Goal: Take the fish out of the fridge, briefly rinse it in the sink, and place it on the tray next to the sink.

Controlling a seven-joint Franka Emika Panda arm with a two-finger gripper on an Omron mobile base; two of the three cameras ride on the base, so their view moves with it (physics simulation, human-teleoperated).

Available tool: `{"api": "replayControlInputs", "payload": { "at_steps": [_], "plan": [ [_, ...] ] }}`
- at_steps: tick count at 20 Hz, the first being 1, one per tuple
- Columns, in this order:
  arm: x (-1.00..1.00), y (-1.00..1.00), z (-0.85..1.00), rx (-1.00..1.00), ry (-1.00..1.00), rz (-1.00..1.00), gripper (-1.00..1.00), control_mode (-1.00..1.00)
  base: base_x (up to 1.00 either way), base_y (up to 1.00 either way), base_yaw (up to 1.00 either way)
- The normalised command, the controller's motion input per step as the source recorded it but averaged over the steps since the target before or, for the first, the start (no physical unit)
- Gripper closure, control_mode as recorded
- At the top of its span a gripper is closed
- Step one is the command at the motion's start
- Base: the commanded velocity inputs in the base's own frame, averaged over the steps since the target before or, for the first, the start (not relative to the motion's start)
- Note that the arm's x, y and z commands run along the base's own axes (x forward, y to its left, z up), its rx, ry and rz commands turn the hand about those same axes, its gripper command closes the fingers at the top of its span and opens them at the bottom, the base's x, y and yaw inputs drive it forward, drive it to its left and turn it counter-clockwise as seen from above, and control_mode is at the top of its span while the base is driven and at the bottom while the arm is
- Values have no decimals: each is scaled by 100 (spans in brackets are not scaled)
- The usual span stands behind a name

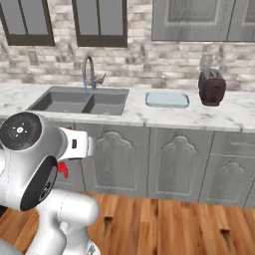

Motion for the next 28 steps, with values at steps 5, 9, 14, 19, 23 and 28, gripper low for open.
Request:
{"api": "replayControlInputs", "payload": {
  "at_steps": [5,9,14,19,23,28],
  "plan": [
    [0,0,0,0,0,0,100,100,100,48,5],
    [0,0,0,0,0,0,100,100,100,6,0],
    [0,0,0,0,0,0,100,100,100,6,0],
    [0,0,0,0,0,0,100,100,99,46,1],
    [69,29,-27,-4,12,24,100,-100,21,11,4],
    [63,39,-42,-4,19,45,100,-100,0,0,0]
  ]
}}
